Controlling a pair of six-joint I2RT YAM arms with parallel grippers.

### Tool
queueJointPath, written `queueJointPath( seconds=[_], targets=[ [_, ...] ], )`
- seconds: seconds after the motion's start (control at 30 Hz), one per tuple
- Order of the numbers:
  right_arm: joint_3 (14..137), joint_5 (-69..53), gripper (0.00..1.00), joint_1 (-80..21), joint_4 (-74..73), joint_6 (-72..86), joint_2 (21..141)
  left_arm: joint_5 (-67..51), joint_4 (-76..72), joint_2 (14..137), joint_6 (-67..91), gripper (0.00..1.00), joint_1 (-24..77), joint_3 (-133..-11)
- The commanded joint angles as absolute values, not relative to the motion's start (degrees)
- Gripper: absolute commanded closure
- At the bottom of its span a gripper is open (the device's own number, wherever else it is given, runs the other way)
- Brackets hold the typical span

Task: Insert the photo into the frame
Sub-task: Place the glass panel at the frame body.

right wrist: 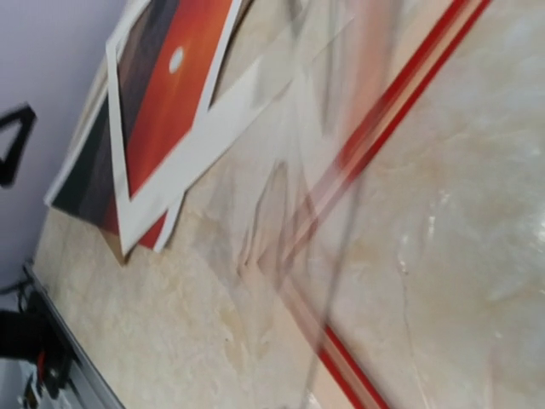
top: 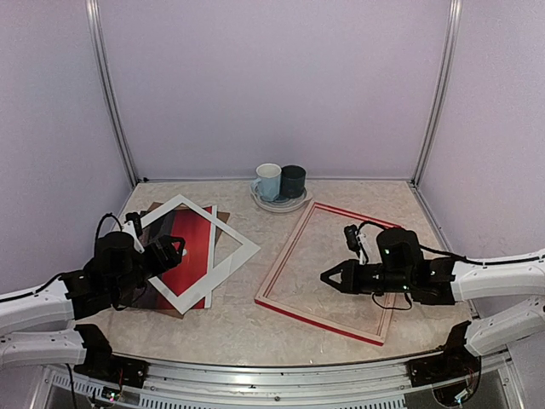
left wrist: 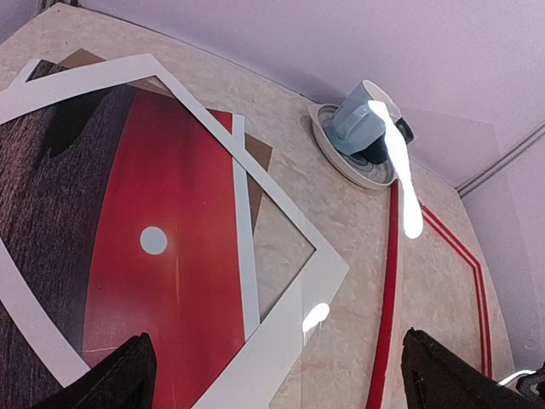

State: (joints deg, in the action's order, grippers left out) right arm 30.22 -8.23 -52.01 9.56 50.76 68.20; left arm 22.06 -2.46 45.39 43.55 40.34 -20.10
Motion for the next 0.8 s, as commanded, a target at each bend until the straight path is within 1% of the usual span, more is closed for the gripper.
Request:
queueJointPath(
  seconds=[0.0, 0.2, 0.43, 0.57, 0.77],
  targets=[
    [26.49, -1.53, 1.0, -51.94, 8.44, 55.81, 61.74, 21.14, -5.01, 45.94, 42.51, 0.01, 40.78, -21.45],
    [20.72, 3.33, 1.0, -51.94, 5.24, 61.41, 54.24, 20.11, -6.33, 47.23, 42.27, 0.01, 40.87, -21.53],
    [16.95, 7.07, 1.0, -51.99, 0.36, 66.84, 46.39, 19.26, -8.2, 49.13, 42.22, 0.01, 41.09, -21.81],
    [15.6, 7.47, 1.0, -51.94, -2.26, 69.3, 43.96, 19.25, -8.97, 50.32, 42.15, 0.01, 41.51, -22.22],
    [14.65, 7.53, 1.0, -52.37, -4.03, 72.2, 43.46, 19.2, -10.15, 52.29, 42.01, 0.01, 42.21, -23.17]
  ],
)
